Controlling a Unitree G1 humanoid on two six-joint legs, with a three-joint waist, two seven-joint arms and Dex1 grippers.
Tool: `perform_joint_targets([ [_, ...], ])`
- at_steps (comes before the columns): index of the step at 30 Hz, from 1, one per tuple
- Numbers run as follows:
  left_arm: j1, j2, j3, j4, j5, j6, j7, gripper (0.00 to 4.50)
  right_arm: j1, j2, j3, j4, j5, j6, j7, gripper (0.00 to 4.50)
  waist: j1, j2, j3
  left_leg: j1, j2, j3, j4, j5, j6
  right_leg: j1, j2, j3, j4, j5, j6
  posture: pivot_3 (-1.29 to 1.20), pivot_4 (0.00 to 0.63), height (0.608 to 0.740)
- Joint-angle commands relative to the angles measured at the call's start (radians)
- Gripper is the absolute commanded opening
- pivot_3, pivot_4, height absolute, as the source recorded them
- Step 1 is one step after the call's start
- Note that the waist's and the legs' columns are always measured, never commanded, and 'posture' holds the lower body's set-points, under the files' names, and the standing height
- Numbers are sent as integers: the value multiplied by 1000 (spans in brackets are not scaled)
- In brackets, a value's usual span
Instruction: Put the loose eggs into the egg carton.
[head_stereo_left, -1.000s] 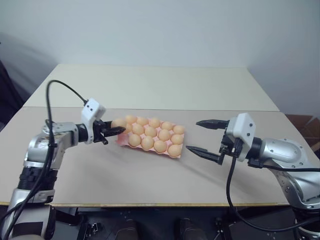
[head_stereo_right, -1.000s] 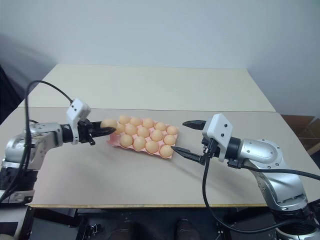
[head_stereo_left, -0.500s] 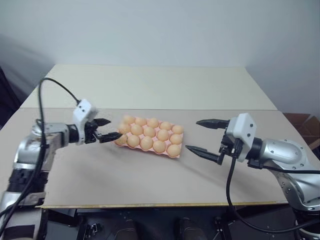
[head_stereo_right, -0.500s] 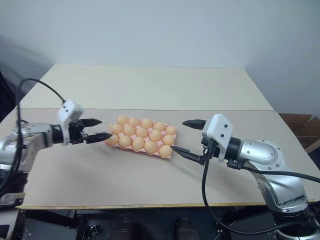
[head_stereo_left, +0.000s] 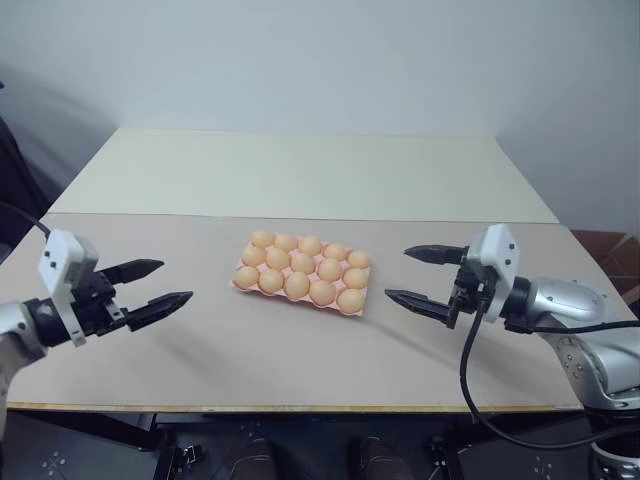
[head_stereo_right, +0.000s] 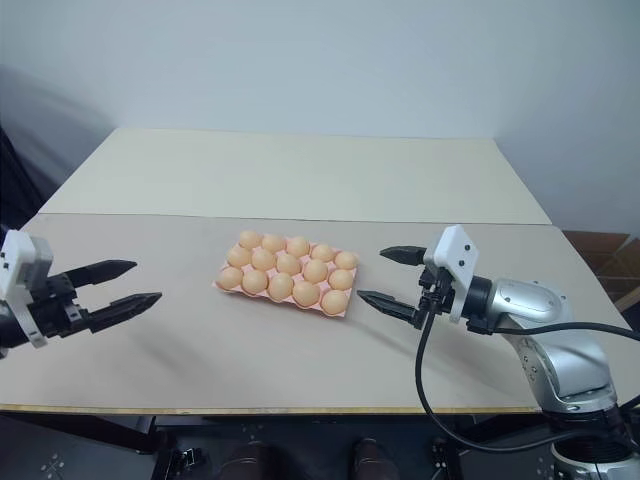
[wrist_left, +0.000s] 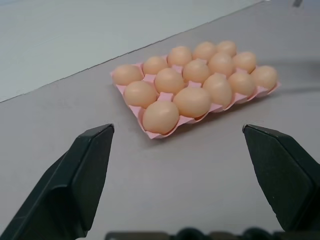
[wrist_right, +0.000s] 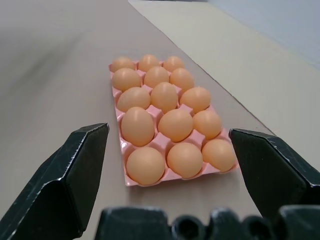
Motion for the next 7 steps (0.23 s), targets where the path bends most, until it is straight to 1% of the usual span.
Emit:
perform_joint_targets([
  [1, 31, 4, 73, -82, -58, 22, 39, 4483, -19, -12, -39, -3, 21, -5, 21, 4500, -1, 0, 0, 0, 0, 0, 0, 0, 0, 0, 0, 0, 0, 0, 0, 0, 150, 740],
  [7, 79, 12, 112, -116, -108, 28, 69, 4483, -43, -27, -31, 29, 5, -15, 49, 4500, -4, 0, 0, 0, 0, 0, -1, 0, 0, 0, 1, 0, 0, 0, 0, 0, 150, 740],
])
